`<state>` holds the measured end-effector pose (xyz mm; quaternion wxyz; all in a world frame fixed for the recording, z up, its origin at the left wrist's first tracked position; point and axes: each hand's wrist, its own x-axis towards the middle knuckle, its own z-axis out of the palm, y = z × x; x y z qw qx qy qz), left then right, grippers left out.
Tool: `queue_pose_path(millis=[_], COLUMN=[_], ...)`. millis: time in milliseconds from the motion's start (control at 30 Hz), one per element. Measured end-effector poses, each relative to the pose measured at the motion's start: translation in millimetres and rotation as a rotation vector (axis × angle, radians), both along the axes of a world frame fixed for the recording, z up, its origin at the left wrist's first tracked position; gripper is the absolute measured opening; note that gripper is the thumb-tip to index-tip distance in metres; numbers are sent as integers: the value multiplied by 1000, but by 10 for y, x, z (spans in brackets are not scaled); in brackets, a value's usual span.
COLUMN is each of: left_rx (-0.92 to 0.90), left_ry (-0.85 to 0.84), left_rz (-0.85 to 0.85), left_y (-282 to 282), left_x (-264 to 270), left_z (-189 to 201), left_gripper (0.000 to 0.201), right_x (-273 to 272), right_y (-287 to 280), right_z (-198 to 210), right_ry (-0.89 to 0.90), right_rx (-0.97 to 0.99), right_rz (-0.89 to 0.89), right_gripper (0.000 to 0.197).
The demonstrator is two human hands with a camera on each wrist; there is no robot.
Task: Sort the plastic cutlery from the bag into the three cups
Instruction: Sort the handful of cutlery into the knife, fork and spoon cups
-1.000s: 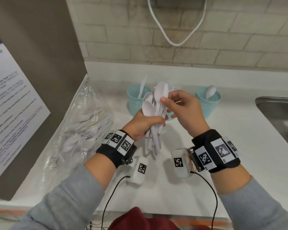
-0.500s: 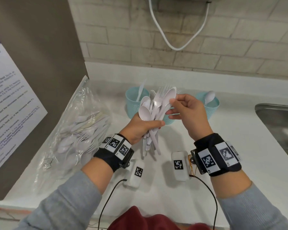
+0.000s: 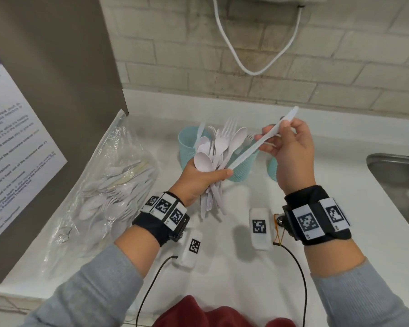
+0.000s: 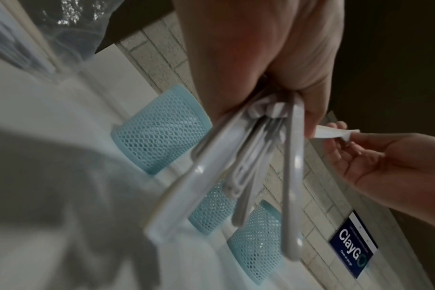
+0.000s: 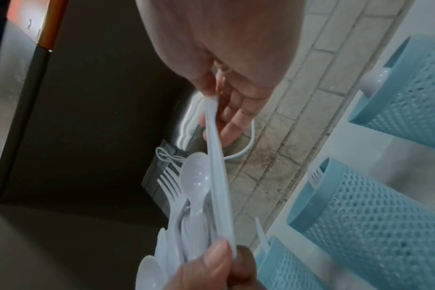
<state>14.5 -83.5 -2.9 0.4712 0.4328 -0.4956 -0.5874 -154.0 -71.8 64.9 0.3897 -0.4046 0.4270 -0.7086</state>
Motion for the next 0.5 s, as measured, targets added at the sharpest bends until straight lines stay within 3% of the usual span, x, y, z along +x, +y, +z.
queue_pose_path(millis=[100, 200, 333, 433, 500], left_rx=[-15, -60, -101, -116, -130], left_ry=[-3, -40, -48, -67, -77], left_rz=[110, 176, 152, 109, 85], left_y=[-26, -37, -20, -16, -17], left_x=[7, -25, -137, -211, -252], left_z=[-27, -41, -34, -69, -92], left_gripper=[24, 32, 39, 48, 56], right_x=[-22, 20, 231, 285, 268], right_y=[-6, 38, 137, 132, 110], right_z=[85, 108, -14, -115, -142], right_ry=[24, 163, 527, 627, 678], right_rx=[-119, -89, -19, 29, 76], right_rz=[-24, 56, 98, 79, 106], right_gripper=[15, 10, 9, 3, 9])
